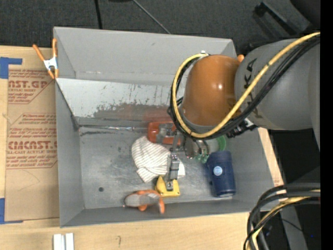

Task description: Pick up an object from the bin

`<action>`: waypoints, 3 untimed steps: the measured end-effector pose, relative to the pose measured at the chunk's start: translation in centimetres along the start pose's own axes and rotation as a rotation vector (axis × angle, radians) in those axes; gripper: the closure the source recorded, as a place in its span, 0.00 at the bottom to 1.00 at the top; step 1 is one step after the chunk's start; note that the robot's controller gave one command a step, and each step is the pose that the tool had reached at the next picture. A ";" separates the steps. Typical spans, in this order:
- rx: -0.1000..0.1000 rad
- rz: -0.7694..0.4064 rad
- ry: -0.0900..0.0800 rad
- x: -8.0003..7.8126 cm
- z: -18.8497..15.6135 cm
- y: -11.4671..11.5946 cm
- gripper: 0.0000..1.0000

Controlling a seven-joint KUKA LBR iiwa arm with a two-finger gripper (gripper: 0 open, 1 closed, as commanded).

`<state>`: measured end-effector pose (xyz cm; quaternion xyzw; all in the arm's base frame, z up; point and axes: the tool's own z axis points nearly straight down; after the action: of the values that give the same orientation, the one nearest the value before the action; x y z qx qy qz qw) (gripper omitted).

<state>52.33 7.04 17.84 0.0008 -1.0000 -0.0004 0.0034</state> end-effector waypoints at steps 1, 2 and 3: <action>-0.001 0.001 -0.008 -0.2 -0.5 0.0 0.00; -0.001 0.002 -0.007 -1.2 9.5 0.2 1.00; -0.001 0.002 -0.007 -1.2 9.5 0.2 1.00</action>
Offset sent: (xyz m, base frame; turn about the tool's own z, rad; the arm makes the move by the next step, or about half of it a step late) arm 0.0114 0.0012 -0.0945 0.0019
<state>53.46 7.23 8.33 -0.0003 -1.0000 -0.0007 0.0001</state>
